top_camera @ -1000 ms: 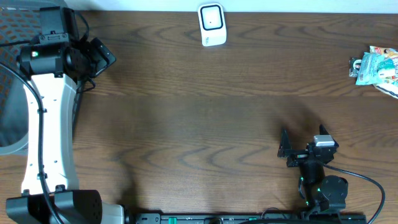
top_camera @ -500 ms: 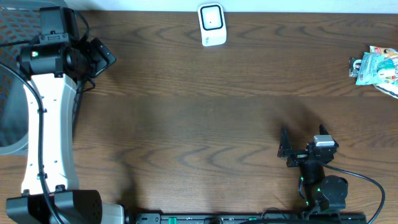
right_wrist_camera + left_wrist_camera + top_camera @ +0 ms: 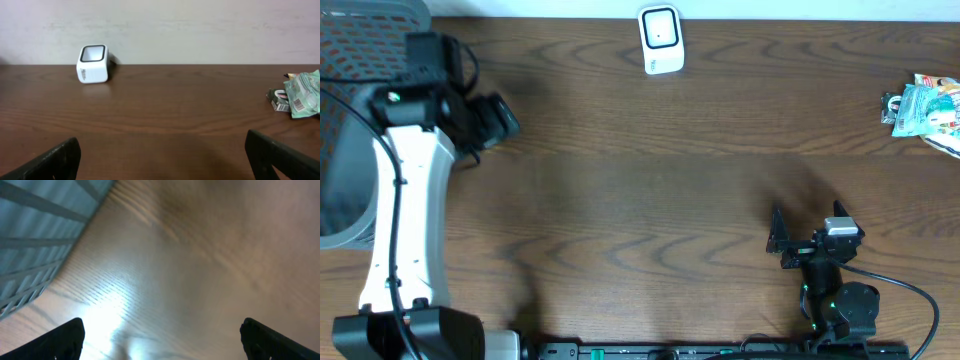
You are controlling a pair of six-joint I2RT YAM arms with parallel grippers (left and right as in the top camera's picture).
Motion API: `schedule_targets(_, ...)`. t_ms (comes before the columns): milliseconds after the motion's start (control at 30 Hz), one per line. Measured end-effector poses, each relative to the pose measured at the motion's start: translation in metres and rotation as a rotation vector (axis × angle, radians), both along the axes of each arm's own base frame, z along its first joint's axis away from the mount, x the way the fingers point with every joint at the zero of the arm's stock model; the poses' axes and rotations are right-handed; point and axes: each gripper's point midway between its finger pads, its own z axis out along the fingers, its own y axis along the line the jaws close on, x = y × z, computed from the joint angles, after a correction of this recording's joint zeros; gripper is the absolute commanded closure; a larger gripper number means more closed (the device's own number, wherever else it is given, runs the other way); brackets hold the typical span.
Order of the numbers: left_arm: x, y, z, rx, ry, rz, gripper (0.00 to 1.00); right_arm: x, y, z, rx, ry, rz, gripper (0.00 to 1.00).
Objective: Scan the item barcode
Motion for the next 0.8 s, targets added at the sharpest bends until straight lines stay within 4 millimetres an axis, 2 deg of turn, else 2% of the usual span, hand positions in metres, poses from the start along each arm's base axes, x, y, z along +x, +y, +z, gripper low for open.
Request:
schedule_targets(133,-0.023,-0.008,-0.029,0.024,-0.006,-0.117,0.02,0.000,0.000,0.000,0.000,-0.001,0.000,0.01)
schedule_targets(200,-0.033,-0.011,-0.034,0.034,-0.045,-0.162,0.02,0.000,0.000,0.000,0.000,0.000,0.000,0.01)
schedule_targets(333,-0.056,-0.029,-0.038,0.032,-0.222,-0.316,0.02,0.000,0.000,0.000,-0.001,-0.002,-0.001,0.01)
schedule_targets(400,-0.069,-0.038,-0.047,0.036,-0.308,-0.382,0.02,0.000,0.000,0.001,-0.001,-0.003,-0.001,0.01)
schedule_targets(600,-0.115,-0.049,-0.069,0.085,-0.504,-0.456,0.02,0.000,0.001,0.000,-0.002,-0.001,0.003,0.01)
schedule_targets(800,-0.128,-0.052,-0.079,0.102,-0.599,-0.462,0.02,0.000,0.001,0.000,-0.002,-0.001,0.003,0.01)
